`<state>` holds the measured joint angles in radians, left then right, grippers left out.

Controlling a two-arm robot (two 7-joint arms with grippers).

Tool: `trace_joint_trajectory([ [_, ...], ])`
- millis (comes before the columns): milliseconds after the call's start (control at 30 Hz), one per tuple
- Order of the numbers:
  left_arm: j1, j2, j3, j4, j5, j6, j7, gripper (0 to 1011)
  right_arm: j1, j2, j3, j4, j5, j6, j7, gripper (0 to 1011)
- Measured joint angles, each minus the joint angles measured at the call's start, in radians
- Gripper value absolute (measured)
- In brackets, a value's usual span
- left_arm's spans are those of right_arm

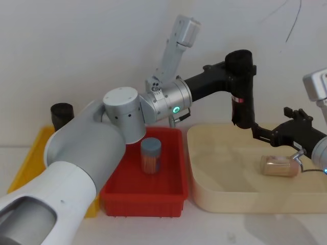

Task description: Pick up the garbage bag with the one hand and transfer it to the other hand.

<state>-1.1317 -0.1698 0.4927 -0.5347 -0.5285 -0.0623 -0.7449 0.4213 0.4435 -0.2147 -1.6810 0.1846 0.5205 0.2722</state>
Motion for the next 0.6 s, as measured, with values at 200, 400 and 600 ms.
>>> trace_joint_trajectory([
  [200,-0.022,-0.020,0.004,0.054,-0.007,-0.011,-0.020,531,0.011,0.004,-0.014,-0.012,-0.010,-0.025,0.024,999],
  [400,-0.036,-0.033,0.006,0.085,-0.011,-0.018,-0.032,531,0.031,0.003,-0.028,-0.014,-0.017,-0.041,0.050,999],
  [600,-0.044,-0.040,0.008,0.105,-0.013,-0.023,-0.040,531,0.051,-0.001,-0.042,-0.002,-0.024,-0.042,0.066,999],
])
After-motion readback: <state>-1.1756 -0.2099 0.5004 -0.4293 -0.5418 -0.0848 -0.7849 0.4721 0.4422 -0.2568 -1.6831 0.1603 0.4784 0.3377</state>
